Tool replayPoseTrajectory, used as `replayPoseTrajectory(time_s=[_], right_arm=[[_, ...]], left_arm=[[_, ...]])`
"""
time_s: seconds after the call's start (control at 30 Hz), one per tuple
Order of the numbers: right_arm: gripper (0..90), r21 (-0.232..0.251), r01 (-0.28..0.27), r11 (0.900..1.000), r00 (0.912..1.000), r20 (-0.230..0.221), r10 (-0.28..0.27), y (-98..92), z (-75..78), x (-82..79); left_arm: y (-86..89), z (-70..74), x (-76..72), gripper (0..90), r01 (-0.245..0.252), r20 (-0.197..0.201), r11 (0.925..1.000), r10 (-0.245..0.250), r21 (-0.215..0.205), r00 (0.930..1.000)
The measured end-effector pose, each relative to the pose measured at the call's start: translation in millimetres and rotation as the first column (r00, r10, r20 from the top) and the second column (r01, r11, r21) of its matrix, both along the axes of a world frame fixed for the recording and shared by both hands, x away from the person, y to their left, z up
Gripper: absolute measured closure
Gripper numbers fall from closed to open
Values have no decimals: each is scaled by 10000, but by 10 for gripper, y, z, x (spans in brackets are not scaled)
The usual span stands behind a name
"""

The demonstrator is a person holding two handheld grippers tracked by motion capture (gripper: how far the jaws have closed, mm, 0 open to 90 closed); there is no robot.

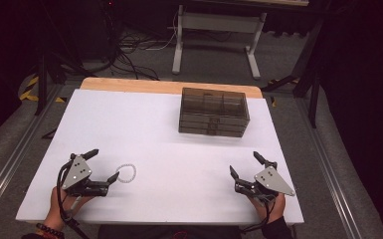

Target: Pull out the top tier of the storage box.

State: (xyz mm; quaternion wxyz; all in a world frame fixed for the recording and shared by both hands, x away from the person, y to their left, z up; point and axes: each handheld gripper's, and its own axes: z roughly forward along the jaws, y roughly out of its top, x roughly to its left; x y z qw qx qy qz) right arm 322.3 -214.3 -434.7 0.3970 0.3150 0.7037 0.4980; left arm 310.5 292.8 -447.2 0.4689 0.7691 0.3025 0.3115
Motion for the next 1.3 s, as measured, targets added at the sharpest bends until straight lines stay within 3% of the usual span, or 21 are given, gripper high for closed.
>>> replayPoseTrajectory(time_s=[0.5,0.63,0.9,1.07,1.3], right_arm=[[126,-336,44,9994,10000,37,-43,61,-33,80],[154,-222,233,9995,9994,257,-227,86,-28,164],[172,-458,344,9984,9987,398,-326,212,-43,285],[192,-368,434,9984,9982,423,-418,243,-31,343],[205,262,604,9978,9979,221,-610,289,10,520]], left_arm=[[5,-16,-15,36,-89,-99,9996,91,255,9999],[-5,-21,-5,37,-87,-140,9996,91,260,9999],[-21,-31,-5,37,64,-235,9996,-58,271,9997],[-31,-33,0,35,128,-281,9992,-118,370,9995],[-43,-42,6,35,108,-345,9991,-94,407,9994]])
